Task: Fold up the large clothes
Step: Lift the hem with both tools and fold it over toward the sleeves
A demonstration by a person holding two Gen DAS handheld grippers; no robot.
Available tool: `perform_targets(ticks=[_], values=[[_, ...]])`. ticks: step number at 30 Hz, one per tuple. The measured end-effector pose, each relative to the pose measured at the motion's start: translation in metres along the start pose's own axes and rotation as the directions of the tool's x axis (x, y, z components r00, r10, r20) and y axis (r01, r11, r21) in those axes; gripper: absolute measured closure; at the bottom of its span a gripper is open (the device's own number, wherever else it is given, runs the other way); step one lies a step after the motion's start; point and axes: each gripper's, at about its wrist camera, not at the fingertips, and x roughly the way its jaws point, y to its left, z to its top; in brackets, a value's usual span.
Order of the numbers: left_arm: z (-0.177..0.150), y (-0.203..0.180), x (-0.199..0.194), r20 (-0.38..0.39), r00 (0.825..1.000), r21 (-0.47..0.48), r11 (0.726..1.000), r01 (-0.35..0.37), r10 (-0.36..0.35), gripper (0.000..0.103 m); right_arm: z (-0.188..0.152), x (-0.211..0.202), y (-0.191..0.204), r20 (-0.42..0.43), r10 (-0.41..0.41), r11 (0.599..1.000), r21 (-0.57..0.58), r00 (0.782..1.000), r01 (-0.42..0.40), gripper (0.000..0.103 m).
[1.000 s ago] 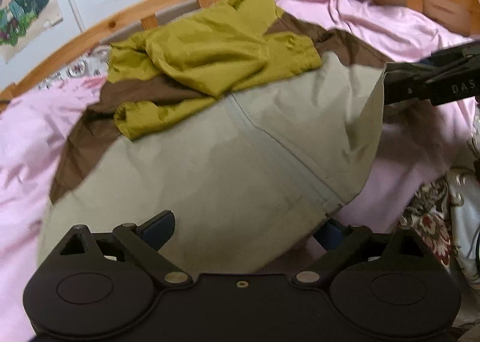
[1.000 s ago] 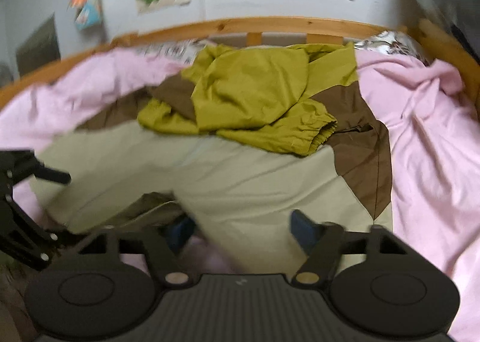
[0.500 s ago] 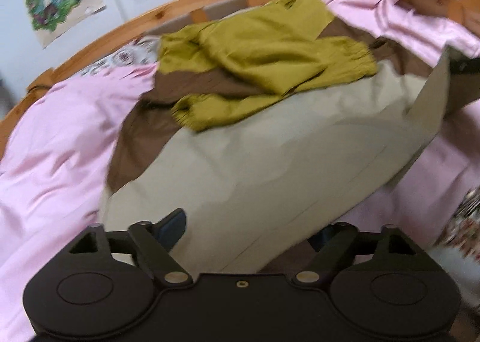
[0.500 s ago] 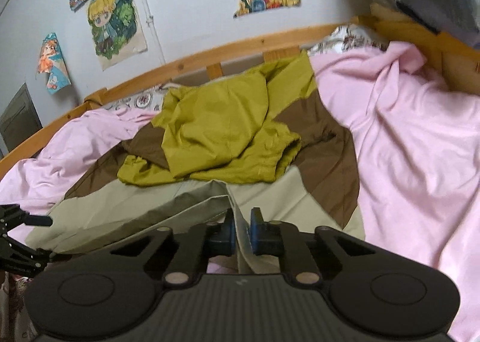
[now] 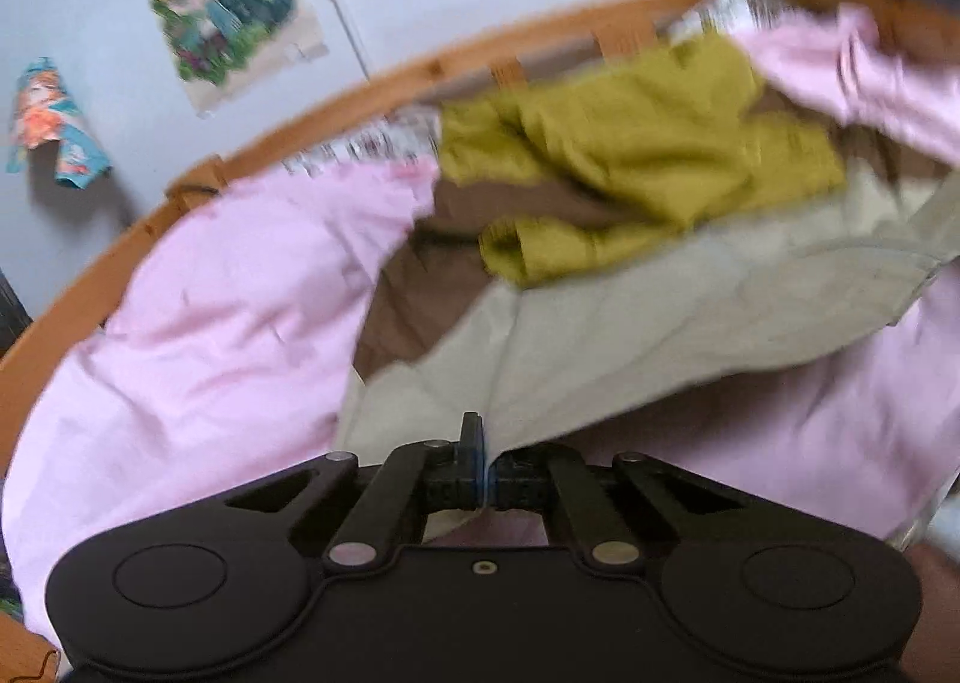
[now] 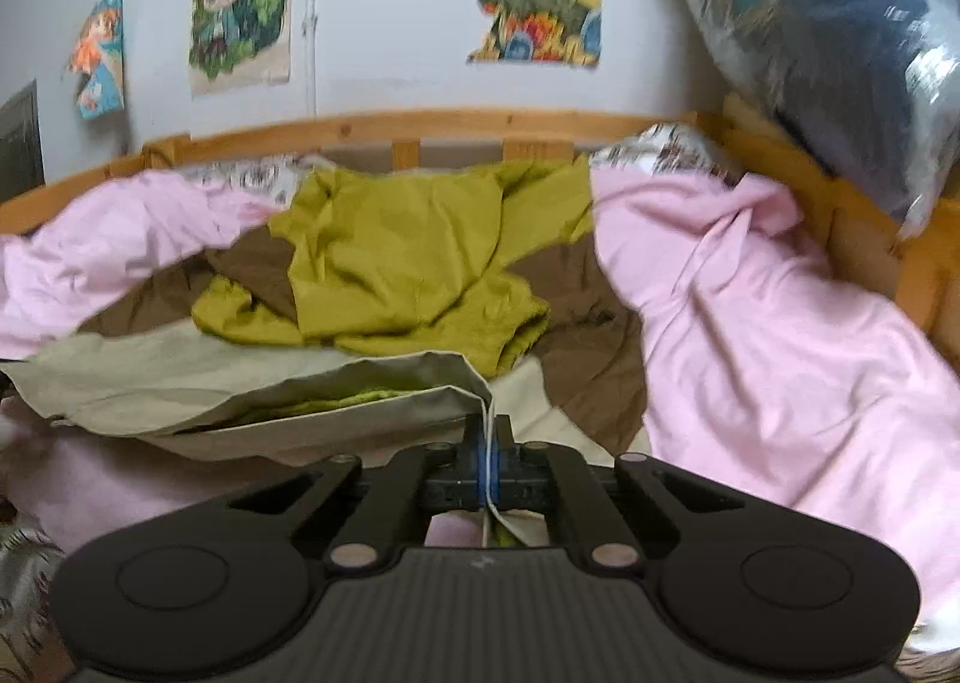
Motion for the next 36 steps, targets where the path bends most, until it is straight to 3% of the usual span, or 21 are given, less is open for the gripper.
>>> perform_targets(ticks=[7, 14, 18, 22, 25, 31, 36], values=[[0.024, 0.007, -0.073, 0.167, 0.985, -0.007, 0.999, 0.046, -0.044, 0.103, 0.022, -0.068, -0.010, 0.138, -0.069, 0.996, 0.068, 0.988, 0.060, 0.102], [0.019, 0.025, -0.157, 0.239, 0.966, -0.053, 0.992, 0.118, -0.102, 0.103, 0.031, -0.157, 0.007, 0.247, -0.104, 0.992, 0.089, 0.963, 0.084, 0.102], [0.032, 0.035, -0.171, 0.252, 0.961, -0.054, 0.989, 0.135, -0.118, 0.103, 0.046, -0.180, 0.019, 0.293, -0.112, 0.994, 0.042, 0.950, 0.105, 0.102], [0.073, 0.043, -0.145, 0.280, 0.956, -0.065, 0.991, 0.113, -0.091, 0.103, 0.071, -0.160, 0.023, 0.337, -0.136, 0.989, -0.005, 0.932, 0.146, 0.102], [0.114, 0.043, -0.106, 0.265, 0.963, -0.069, 0.995, 0.074, -0.054, 0.103, 0.099, -0.124, 0.015, 0.356, -0.153, 0.986, -0.007, 0.922, 0.167, 0.102], [0.195, 0.047, 0.004, 0.142, 0.989, -0.123, 0.991, 0.059, -0.041, 0.103, 0.150, -0.015, -0.002, 0.338, -0.194, 0.973, -0.052, 0.921, 0.225, 0.102], [0.222, 0.035, 0.105, 0.040, 0.999, -0.128, 0.991, 0.033, -0.028, 0.103, 0.162, 0.083, -0.018, 0.272, -0.218, 0.965, -0.083, 0.937, 0.249, 0.101]])
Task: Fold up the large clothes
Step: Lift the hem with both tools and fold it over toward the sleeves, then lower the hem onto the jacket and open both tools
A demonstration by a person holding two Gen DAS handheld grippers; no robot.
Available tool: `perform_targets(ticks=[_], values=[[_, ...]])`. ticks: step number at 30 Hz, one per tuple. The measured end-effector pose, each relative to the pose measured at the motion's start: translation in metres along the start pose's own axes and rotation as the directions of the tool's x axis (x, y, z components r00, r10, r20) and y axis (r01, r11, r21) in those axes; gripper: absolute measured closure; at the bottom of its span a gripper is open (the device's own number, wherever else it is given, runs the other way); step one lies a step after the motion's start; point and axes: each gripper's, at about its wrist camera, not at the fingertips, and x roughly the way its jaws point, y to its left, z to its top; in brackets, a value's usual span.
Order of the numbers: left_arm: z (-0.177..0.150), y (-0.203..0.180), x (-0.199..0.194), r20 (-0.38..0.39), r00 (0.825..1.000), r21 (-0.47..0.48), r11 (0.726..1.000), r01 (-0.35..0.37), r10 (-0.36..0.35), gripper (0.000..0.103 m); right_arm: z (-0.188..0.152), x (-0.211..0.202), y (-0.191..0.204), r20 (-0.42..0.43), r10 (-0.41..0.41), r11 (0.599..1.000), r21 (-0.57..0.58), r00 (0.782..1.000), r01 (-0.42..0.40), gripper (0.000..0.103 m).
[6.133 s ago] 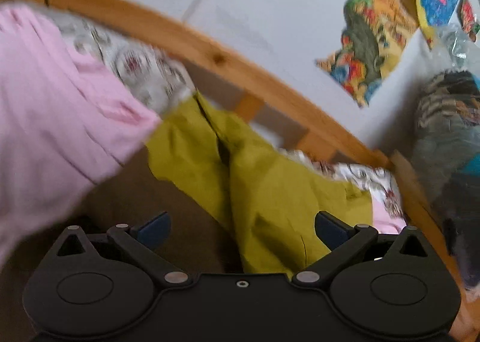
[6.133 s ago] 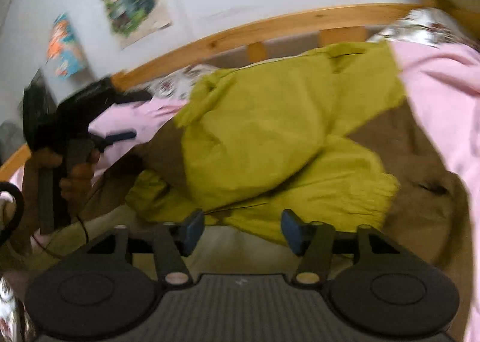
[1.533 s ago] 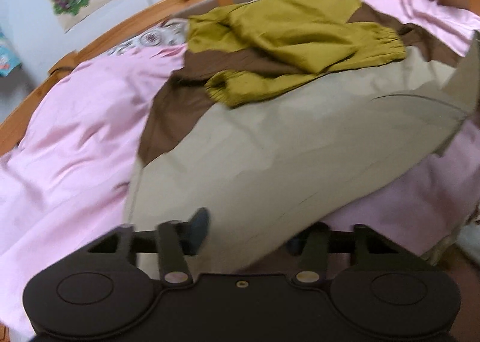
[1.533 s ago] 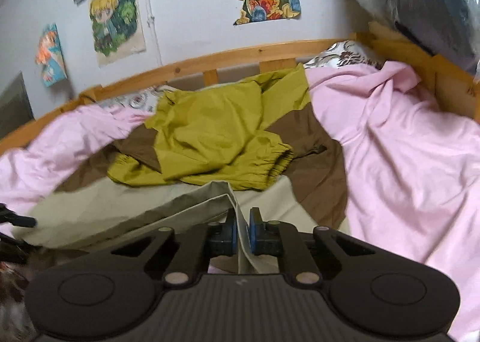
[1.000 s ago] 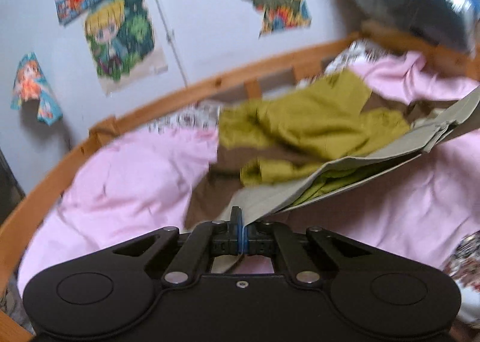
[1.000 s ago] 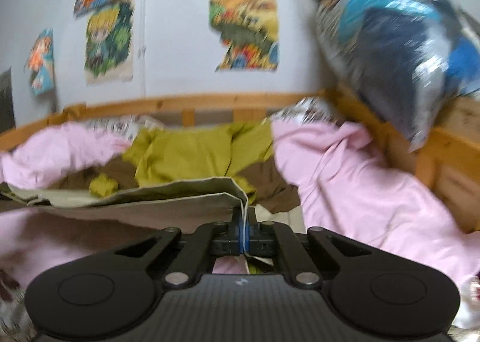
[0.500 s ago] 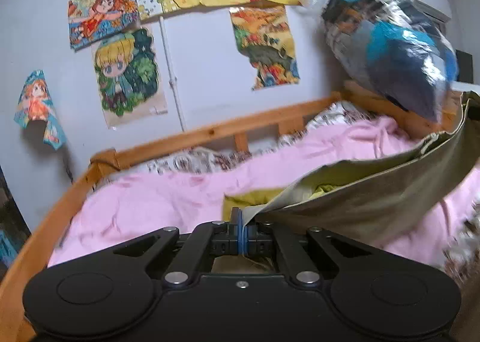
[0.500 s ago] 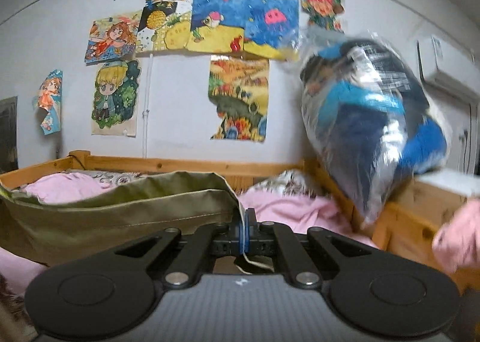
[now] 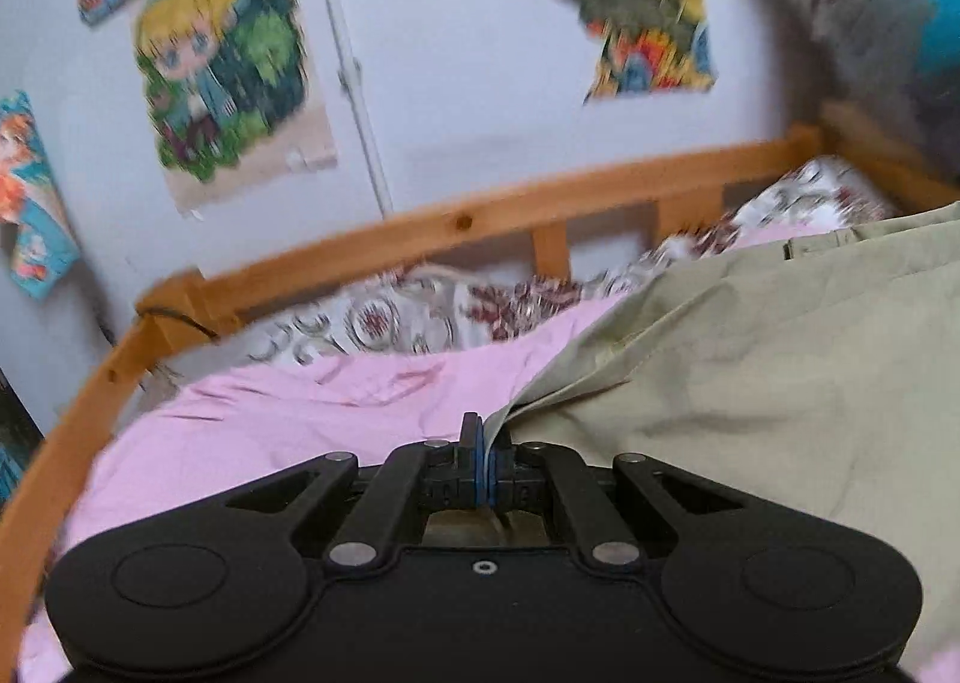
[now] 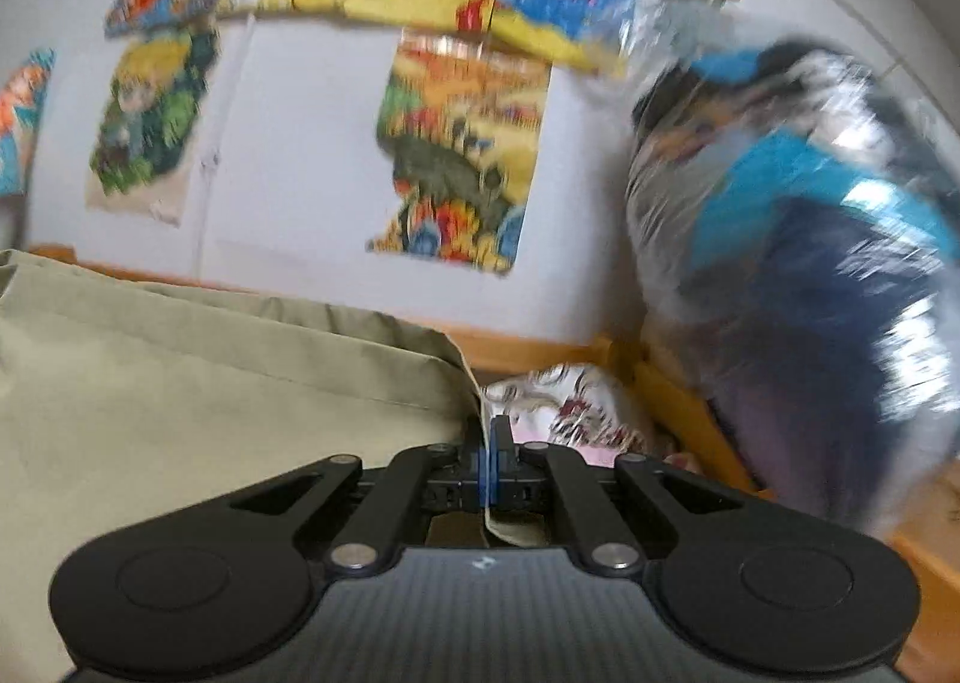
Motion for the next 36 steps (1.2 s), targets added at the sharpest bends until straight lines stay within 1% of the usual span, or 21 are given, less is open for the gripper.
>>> perform_targets(ticks=[4, 7, 11, 13, 14, 15, 16, 17, 18, 19, 20, 21, 22, 25, 26, 27, 28, 30, 32, 35, 36], values=[[-0.008, -0.016, 0.091, -0.103, 0.995, -0.006, 1.000, -0.003, 0.002, 0.102, -0.030, 0.074, 0.010, -0.083, -0.001, 0.999, -0.048, 0.997, -0.003, 0.101], [-0.020, -0.021, 0.144, -0.167, 0.986, -0.026, 1.000, 0.005, -0.009, 0.102, -0.056, 0.121, 0.020, -0.159, 0.005, 0.997, -0.076, 0.987, -0.018, 0.101], [-0.039, -0.027, 0.192, -0.223, 0.975, -0.025, 1.000, 0.019, -0.024, 0.102, -0.090, 0.168, 0.033, -0.219, 0.009, 0.991, -0.131, 0.976, -0.039, 0.101], [-0.050, -0.031, 0.205, -0.219, 0.975, -0.016, 0.999, 0.033, -0.036, 0.099, -0.106, 0.185, 0.036, -0.259, 0.015, 0.991, -0.123, 0.966, -0.048, 0.101], [-0.053, -0.032, 0.208, -0.212, 0.977, -0.016, 0.999, 0.034, -0.037, 0.098, -0.115, 0.192, 0.039, -0.277, 0.012, 0.991, -0.125, 0.961, -0.048, 0.098], [-0.055, -0.031, 0.209, -0.205, 0.978, -0.025, 0.999, 0.039, -0.043, 0.097, -0.121, 0.197, 0.041, -0.286, 0.013, 0.990, -0.129, 0.958, -0.052, 0.093], [-0.055, -0.029, 0.208, -0.195, 0.979, -0.040, 0.998, 0.042, -0.049, 0.093, -0.125, 0.199, 0.043, -0.290, 0.009, 0.990, -0.135, 0.957, -0.050, 0.089], [-0.054, -0.024, 0.208, -0.191, 0.980, -0.058, 0.997, 0.048, -0.059, 0.089, -0.127, 0.199, 0.043, -0.289, -0.003, 0.989, -0.143, 0.957, -0.040, 0.079], [-0.051, -0.016, 0.208, -0.181, 0.980, -0.089, 0.994, 0.064, -0.079, 0.078, -0.126, 0.199, 0.041, -0.280, -0.018, 0.988, -0.152, 0.960, -0.026, 0.068], [-0.048, -0.007, 0.206, -0.165, 0.981, -0.123, 0.989, 0.082, -0.102, 0.062, -0.126, 0.198, 0.039, -0.268, -0.032, 0.986, -0.164, 0.963, -0.012, 0.060], [-0.045, 0.000, 0.204, -0.149, 0.982, -0.153, 0.984, 0.093, -0.116, 0.056, -0.124, 0.198, 0.037, -0.256, -0.048, 0.984, -0.177, 0.965, 0.002, 0.047], [-0.040, 0.012, 0.202, -0.126, 0.985, -0.190, 0.978, 0.090, -0.115, 0.046, -0.121, 0.198, 0.032, -0.242, -0.068, 0.981, -0.193, 0.968, 0.021, 0.042], [-0.035, 0.024, 0.201, -0.106, 0.989, -0.225, 0.972, 0.074, -0.100, 0.039, -0.118, 0.197, 0.026, -0.225, -0.078, 0.978, -0.206, 0.971, 0.031, 0.041], [-0.023, 0.056, 0.202, -0.081, 0.995, -0.302, 0.953, 0.022, -0.049, 0.032, -0.110, 0.198, 0.007, -0.200, -0.136, 0.963, -0.255, 0.970, 0.082, 0.038], [-0.020, 0.066, 0.202, -0.077, 0.996, -0.321, 0.947, 0.007, -0.033, 0.031, -0.106, 0.200, -0.002, -0.203, -0.137, 0.965, -0.249, 0.970, 0.085, 0.032], [-0.018, 0.075, 0.202, -0.075, 0.997, -0.343, 0.939, -0.007, -0.020, 0.029, -0.102, 0.201, -0.012, -0.207, -0.134, 0.969, -0.231, 0.969, 0.085, 0.029], [-0.017, 0.082, 0.201, -0.070, 0.998, -0.364, 0.931, -0.017, -0.009, 0.023, -0.099, 0.202, -0.020, -0.203, -0.153, 0.968, -0.226, 0.967, 0.106, 0.029], [-0.017, 0.089, 0.195, -0.056, 0.998, -0.403, 0.915, -0.037, 0.016, 0.012, -0.092, 0.200, -0.030, -0.182, -0.198, 0.959, -0.238, 0.963, 0.152, 0.019], [-0.019, 0.085, 0.185, -0.031, 0.999, -0.415, 0.910, -0.024, 0.013, 0.007, -0.083, 0.194, -0.034, -0.167, -0.231, 0.955, -0.226, 0.958, 0.191, 0.016], [-0.024, 0.049, 0.168, -0.033, 0.999, -0.359, 0.933, 0.008, -0.021, 0.004, -0.065, 0.176, -0.023, -0.162, -0.229, 0.959, -0.205, 0.960, 0.195, 0.000], [-0.027, 0.036, 0.161, -0.027, 0.999, -0.345, 0.938, 0.025, -0.037, 0.003, -0.059, 0.166, -0.016, -0.158, -0.211, 0.968, -0.174, 0.965, 0.183, 0.000]])
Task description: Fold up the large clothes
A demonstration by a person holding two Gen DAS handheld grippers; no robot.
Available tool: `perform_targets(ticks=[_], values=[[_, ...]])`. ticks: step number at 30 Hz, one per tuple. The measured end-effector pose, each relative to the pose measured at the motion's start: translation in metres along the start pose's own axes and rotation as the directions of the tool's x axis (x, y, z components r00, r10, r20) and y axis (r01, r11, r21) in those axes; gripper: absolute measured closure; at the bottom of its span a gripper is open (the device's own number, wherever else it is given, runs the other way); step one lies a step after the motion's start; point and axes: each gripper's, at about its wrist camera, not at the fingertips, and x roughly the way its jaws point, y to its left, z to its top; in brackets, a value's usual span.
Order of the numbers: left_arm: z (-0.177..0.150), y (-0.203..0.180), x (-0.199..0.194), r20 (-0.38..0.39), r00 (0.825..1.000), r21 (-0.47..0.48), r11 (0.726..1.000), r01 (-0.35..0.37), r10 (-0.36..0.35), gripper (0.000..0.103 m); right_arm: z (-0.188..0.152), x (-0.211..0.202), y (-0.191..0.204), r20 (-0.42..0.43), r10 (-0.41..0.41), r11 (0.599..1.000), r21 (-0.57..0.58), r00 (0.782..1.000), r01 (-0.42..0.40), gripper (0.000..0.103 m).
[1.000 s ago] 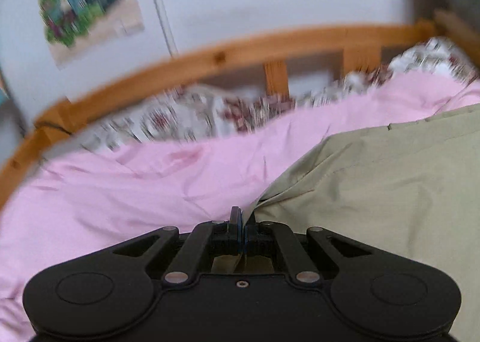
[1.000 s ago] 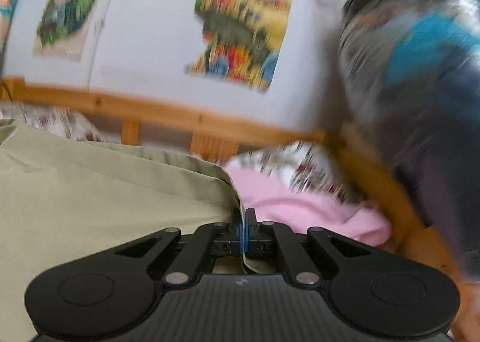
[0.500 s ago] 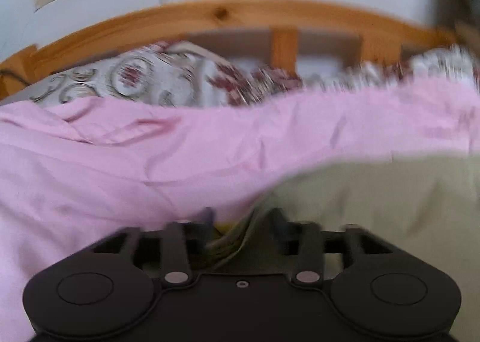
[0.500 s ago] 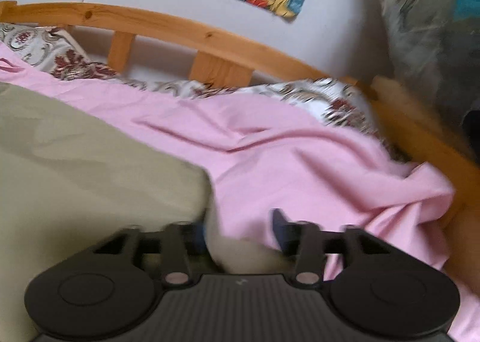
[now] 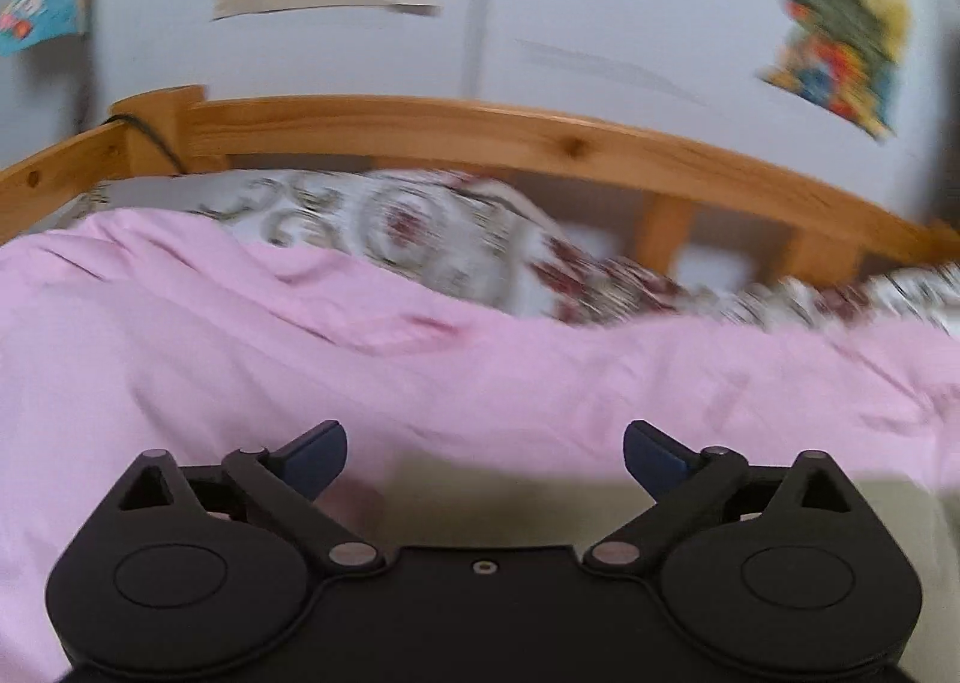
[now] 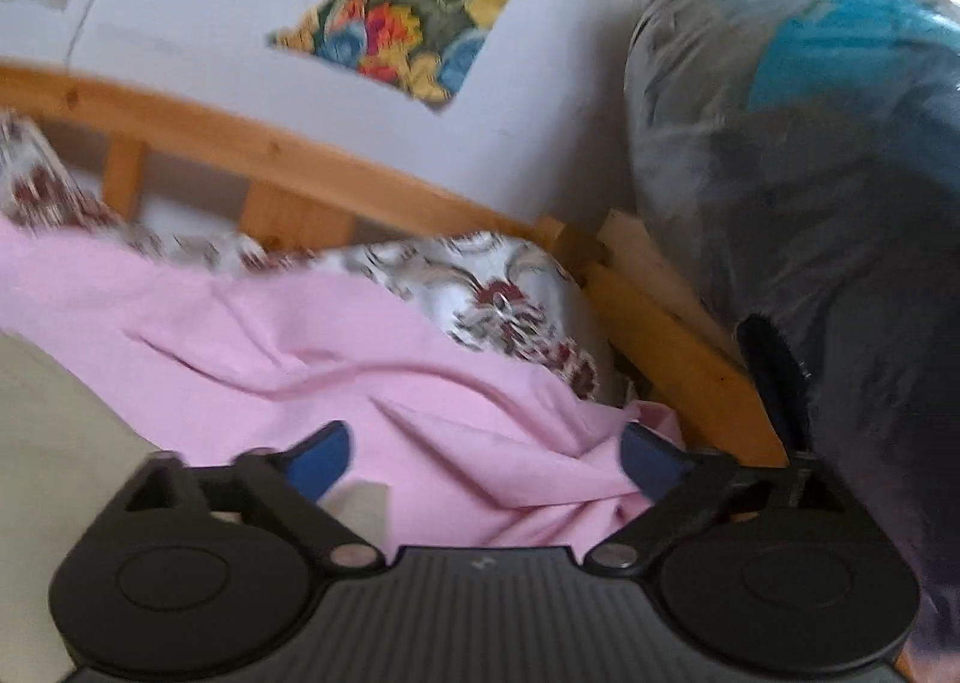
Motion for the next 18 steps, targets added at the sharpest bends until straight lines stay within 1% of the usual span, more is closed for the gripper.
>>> perform_targets(ticks=[1, 2, 3, 4, 6, 7, 9, 10, 11, 13, 14, 16, 18], values=[[-0.009, -0.015, -0.008, -0.001, 0.999, 0.018, 0.999, 0.032, -0.032, 0.002, 0.003, -0.012, 0.006, 0.006, 0.029, 0.999, 0.024, 1.000, -0.029, 0.000], [-0.019, -0.031, -0.015, 0.004, 0.998, 0.035, 0.997, 0.069, -0.069, 0.001, 0.005, -0.023, 0.015, -0.001, 0.075, 0.996, 0.038, 0.997, -0.075, 0.000], [-0.029, -0.047, -0.022, 0.015, 0.994, 0.058, 0.993, 0.106, -0.107, 0.001, 0.006, -0.035, 0.026, -0.003, 0.134, 0.990, 0.043, 0.991, -0.134, 0.000], [-0.038, -0.063, -0.026, 0.022, 0.992, 0.088, 0.989, 0.122, -0.124, 0.001, 0.004, -0.045, 0.039, -0.003, 0.180, 0.982, 0.050, 0.984, -0.180, 0.000], [-0.054, -0.092, -0.030, 0.050, 0.990, 0.155, 0.981, 0.120, -0.129, 0.001, -0.002, -0.056, 0.061, -0.016, 0.244, 0.968, 0.067, 0.970, -0.243, 0.000], [-0.062, -0.103, -0.030, 0.063, 0.990, 0.176, 0.978, 0.109, -0.122, 0.001, -0.006, -0.058, 0.073, -0.022, 0.267, 0.961, 0.079, 0.963, -0.265, 0.000], [-0.075, -0.119, -0.022, 0.065, 0.993, 0.223, 0.971, 0.081, -0.098, 0.001, -0.014, -0.059, 0.094, -0.032, 0.297, 0.952, 0.081, 0.954, -0.294, 0.000], [-0.080, -0.126, -0.014, 0.055, 0.996, 0.245, 0.968, 0.057, -0.072, 0.001, -0.017, -0.056, 0.105, -0.048, 0.304, 0.952, 0.061, 0.952, -0.301, 0.000], [-0.083, -0.129, -0.004, 0.045, 0.998, 0.252, 0.967, 0.032, -0.045, 0.001, -0.019, -0.053, 0.114, -0.045, 0.293, 0.956, 0.033, 0.955, -0.291, 0.000], [-0.088, -0.127, 0.013, 0.048, 0.999, 0.221, 0.975, 0.004, -0.015, 0.001, -0.026, -0.047, 0.129, -0.004, 0.233, 0.972, -0.006, 0.972, -0.233, 0.000], [-0.091, -0.123, 0.016, 0.050, 0.999, 0.199, 0.980, 0.000, -0.010, 0.001, -0.029, -0.041, 0.133, 0.006, 0.216, 0.976, -0.014, 0.976, -0.216, 0.000], [-0.093, -0.119, 0.030, 0.052, 0.999, 0.156, 0.988, 0.004, -0.013, 0.001, -0.034, -0.026, 0.144, -0.011, 0.185, 0.982, -0.024, 0.983, -0.185, 0.000], [-0.100, -0.118, 0.039, 0.060, 0.998, 0.152, 0.988, -0.001, -0.008, 0.001, -0.042, -0.013, 0.154, -0.025, 0.173, 0.984, -0.032, 0.985, -0.173, 0.000]])
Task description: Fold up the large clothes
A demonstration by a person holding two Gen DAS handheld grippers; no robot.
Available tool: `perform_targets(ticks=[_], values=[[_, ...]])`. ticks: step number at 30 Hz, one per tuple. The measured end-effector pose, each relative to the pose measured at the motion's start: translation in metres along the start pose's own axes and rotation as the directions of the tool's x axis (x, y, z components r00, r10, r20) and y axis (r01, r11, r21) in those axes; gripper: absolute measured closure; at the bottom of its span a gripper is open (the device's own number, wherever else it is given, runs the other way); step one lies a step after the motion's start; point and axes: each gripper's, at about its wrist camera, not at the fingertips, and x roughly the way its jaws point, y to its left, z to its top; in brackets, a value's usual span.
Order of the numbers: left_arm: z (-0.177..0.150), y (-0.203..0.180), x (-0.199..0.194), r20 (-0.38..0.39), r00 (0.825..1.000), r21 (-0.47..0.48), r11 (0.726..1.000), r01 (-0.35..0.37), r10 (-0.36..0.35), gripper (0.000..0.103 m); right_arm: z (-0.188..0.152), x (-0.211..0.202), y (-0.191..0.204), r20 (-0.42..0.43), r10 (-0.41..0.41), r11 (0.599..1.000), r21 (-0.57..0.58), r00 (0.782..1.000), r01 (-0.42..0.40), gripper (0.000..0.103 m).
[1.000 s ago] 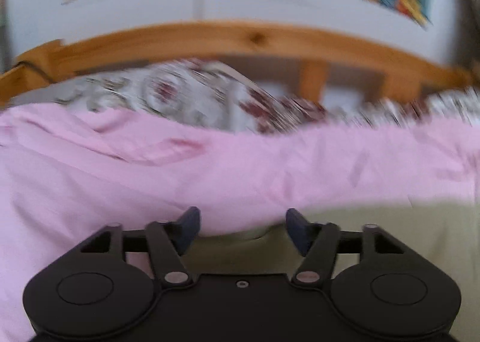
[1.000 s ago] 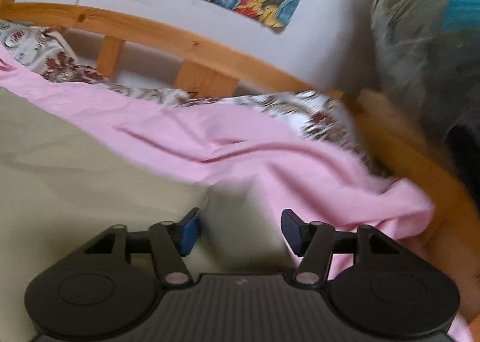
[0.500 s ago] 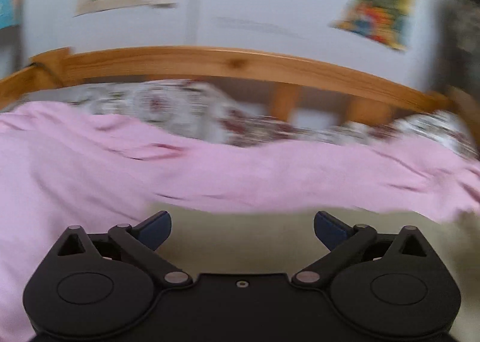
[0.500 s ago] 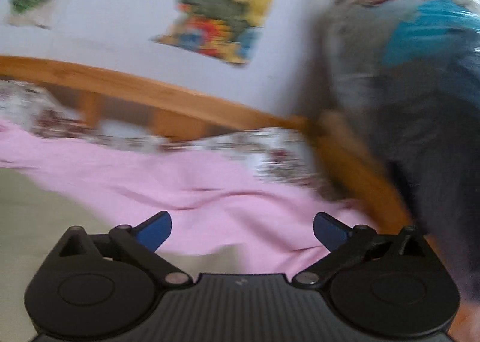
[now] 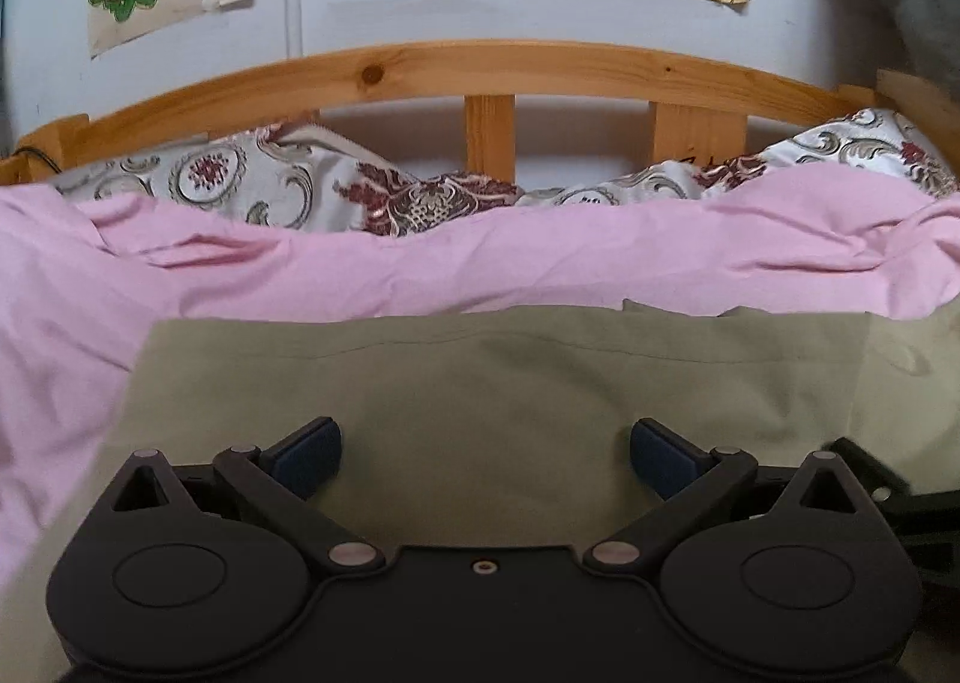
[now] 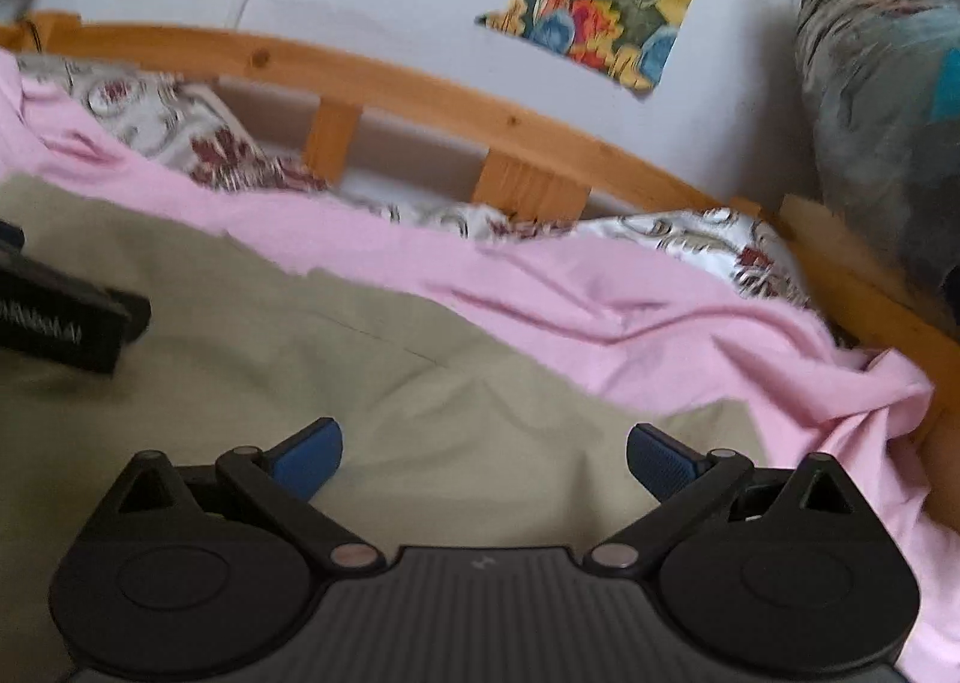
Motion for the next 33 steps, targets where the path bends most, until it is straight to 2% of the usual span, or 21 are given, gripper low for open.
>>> perform_targets(ticks=[5, 10, 16, 19, 21, 24, 27, 29, 31, 33], values=[[-0.011, -0.006, 0.024, -0.007, 1.000, -0.003, 1.000, 0.025, -0.025, 0.001, -0.015, 0.023, 0.021, -0.033, -0.038, 0.999, -0.026, 0.999, 0.037, 0.000], [-0.012, -0.005, 0.027, -0.012, 0.999, -0.010, 0.999, 0.033, -0.033, 0.001, -0.018, 0.035, 0.015, -0.054, -0.006, 1.000, 0.026, 0.999, 0.007, 0.000], [-0.007, 0.002, 0.024, -0.026, 0.998, -0.037, 0.998, 0.060, -0.060, 0.001, -0.017, 0.034, 0.014, -0.051, -0.006, 1.000, 0.022, 0.999, 0.007, 0.000], [0.002, 0.011, 0.012, -0.041, 0.997, -0.063, 0.996, 0.060, -0.063, 0.001, -0.013, 0.031, 0.003, -0.066, 0.049, 0.996, 0.073, 0.997, -0.044, 0.000], [0.007, 0.019, -0.006, -0.022, 0.998, -0.072, 0.996, 0.049, -0.051, 0.001, -0.007, 0.019, -0.011, -0.050, 0.104, 0.985, 0.142, 0.993, -0.096, 0.000], [0.005, 0.031, -0.037, 0.006, 1.000, -0.061, 0.998, 0.010, -0.010, 0.001, 0.002, -0.018, -0.022, 0.016, 0.101, 0.980, 0.170, 0.995, -0.102, 0.000], [-0.011, 0.045, -0.062, 0.038, 0.999, -0.077, 0.997, -0.006, 0.009, 0.001, 0.004, -0.051, -0.018, 0.034, 0.119, 0.984, 0.132, 0.992, -0.123, 0.000], [-0.021, 0.050, -0.065, 0.018, 1.000, -0.092, 0.996, -0.016, 0.018, 0.001, -0.002, -0.068, -0.009, 0.036, 0.128, 0.986, 0.101, 0.991, -0.131, 0.000], [-0.030, 0.048, -0.059, -0.018, 0.999, -0.094, 0.995, -0.039, 0.038, 0.001, -0.012, -0.077, 0.004, 0.047, 0.107, 0.993, 0.045, 0.993, -0.109, 0.000], [-0.038, 0.045, -0.054, -0.017, 0.997, -0.075, 0.994, -0.074, 0.073, 0.001, -0.027, -0.081, 0.022, 0.045, 0.068, 0.998, -0.005, 0.997, -0.068, 0.000]])
